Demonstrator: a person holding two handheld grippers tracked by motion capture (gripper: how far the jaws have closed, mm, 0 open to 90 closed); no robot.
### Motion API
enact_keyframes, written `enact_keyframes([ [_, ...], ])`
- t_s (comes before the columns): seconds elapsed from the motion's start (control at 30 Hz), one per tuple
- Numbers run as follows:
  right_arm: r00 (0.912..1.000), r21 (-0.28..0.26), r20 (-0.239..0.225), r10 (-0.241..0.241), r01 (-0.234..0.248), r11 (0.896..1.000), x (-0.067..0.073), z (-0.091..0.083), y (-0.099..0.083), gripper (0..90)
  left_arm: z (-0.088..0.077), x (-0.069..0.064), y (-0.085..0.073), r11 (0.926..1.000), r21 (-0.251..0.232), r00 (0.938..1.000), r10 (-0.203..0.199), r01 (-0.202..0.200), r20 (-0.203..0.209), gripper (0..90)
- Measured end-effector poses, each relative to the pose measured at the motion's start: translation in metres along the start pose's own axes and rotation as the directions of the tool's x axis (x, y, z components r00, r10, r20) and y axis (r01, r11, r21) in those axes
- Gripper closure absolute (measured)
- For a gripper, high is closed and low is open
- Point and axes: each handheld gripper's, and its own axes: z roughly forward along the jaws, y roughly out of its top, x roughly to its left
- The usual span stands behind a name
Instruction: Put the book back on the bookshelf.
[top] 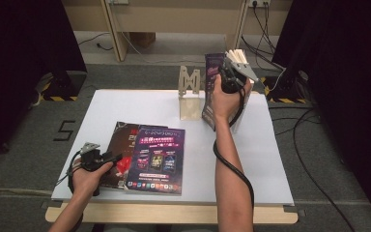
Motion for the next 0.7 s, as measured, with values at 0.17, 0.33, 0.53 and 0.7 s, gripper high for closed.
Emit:
enact_keyframes([
  [0.17, 1.0000, -0.005, -0.007, 0.006, -0.006, 1.000, 0.000, -0.014, -0.004, 82.7, 0.000, -0.001, -0.001, 1.0000, 0.001, 1.0000, 0.003, -0.003, -0.001, 47.8],
  [0.33, 0.9996, -0.007, -0.026, -0.005, 0.004, 1.000, 0.001, -0.035, -0.011, 80.9, -0.001, -0.001, -0.001, 1.0000, 0.000, 1.0000, 0.000, 0.000, 0.002, 47.8],
  [0.53, 0.9994, 0.021, -0.019, -0.029, 0.030, 0.999, -0.003, -0.056, -0.026, 78.4, -0.002, -0.001, 0.000, 1.0000, 0.001, 1.0000, -0.001, 0.001, 0.003, 47.8],
  [0.7, 0.9995, 0.057, -0.019, -0.026, 0.027, 0.998, -0.011, -0.062, -0.034, 76.8, -0.001, -0.002, -0.001, 1.0000, 0.002, 1.0000, -0.003, 0.003, 0.002, 47.8],
])
